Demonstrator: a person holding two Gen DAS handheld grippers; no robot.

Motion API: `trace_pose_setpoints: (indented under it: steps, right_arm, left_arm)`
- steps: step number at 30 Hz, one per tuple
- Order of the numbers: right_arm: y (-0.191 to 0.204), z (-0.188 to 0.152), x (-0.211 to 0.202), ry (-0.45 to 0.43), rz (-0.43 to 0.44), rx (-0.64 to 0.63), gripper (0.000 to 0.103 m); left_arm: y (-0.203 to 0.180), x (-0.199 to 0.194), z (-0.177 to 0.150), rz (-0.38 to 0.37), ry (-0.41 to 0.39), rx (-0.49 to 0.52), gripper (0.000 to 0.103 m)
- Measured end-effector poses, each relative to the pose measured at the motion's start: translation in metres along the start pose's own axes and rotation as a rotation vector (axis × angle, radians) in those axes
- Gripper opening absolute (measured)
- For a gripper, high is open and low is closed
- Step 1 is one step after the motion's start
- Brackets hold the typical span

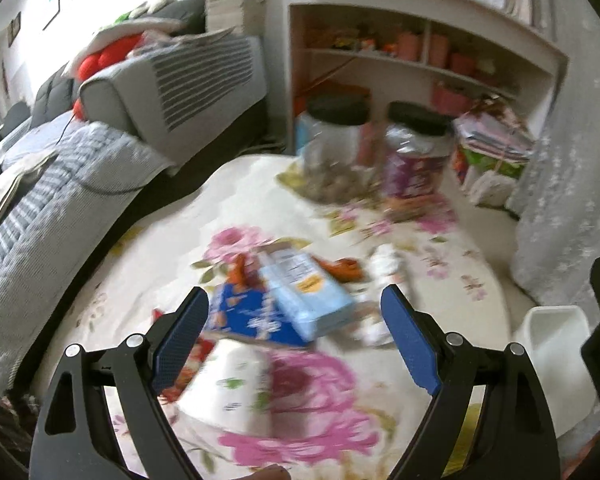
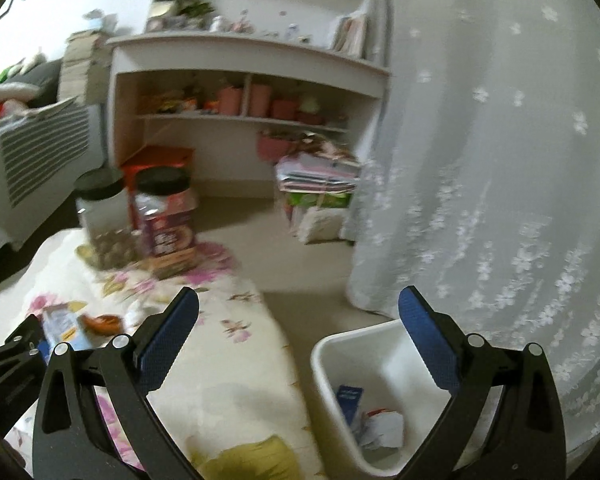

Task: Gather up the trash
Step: 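Move both tools back over the table, then grasp the red noodle cup with the left tool while the right tool grasps the white printed paper cup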

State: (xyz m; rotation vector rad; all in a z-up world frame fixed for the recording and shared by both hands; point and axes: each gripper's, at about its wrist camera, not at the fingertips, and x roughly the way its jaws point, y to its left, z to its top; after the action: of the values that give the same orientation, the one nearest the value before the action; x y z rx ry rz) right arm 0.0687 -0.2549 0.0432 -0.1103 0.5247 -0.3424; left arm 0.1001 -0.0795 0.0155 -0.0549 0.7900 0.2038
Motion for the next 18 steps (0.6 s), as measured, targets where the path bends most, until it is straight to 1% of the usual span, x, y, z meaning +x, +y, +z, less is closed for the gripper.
trace_pose_setpoints:
  steps: [3, 6, 12, 14, 15, 16, 18]
  right_arm:
    - [0.02, -0.001, 0.001, 0.018, 0.043, -0.032, 0.096]
    - [0.044, -0.004, 0.002, 0.05, 0.092, -0.072, 0.096]
    - [0.086, -0.012, 0.001, 0.096, 0.149, -0.164, 0.096]
    - [0.096, -0.016, 0.003, 0.131, 0.175, -0.185, 0.096]
    - [0.102, -0.019, 0.007, 0.165, 0.197, -0.194, 0.096]
    - [0.108, -0.022, 0.01, 0.194, 0.216, -0.199, 0.096]
    - [0.118, -0.027, 0.018, 0.255, 0.257, -0.204, 0.096]
  left_arm:
    - [0.023, 0.011, -0.002, 0.033, 0.034, -0.024, 0.086]
    - [0.046, 0.026, -0.004, 0.063, 0.089, -0.04, 0.086]
    - [0.097, 0.058, -0.009, 0.099, 0.193, -0.091, 0.085]
    - [0.113, 0.071, -0.011, 0.095, 0.24, -0.106, 0.085]
    - [0.119, 0.076, -0.013, 0.087, 0.264, -0.111, 0.085]
    - [0.125, 0.082, -0.015, 0.074, 0.292, -0.121, 0.085]
    - [0.135, 0.095, -0.02, 0.022, 0.363, -0.134, 0.085]
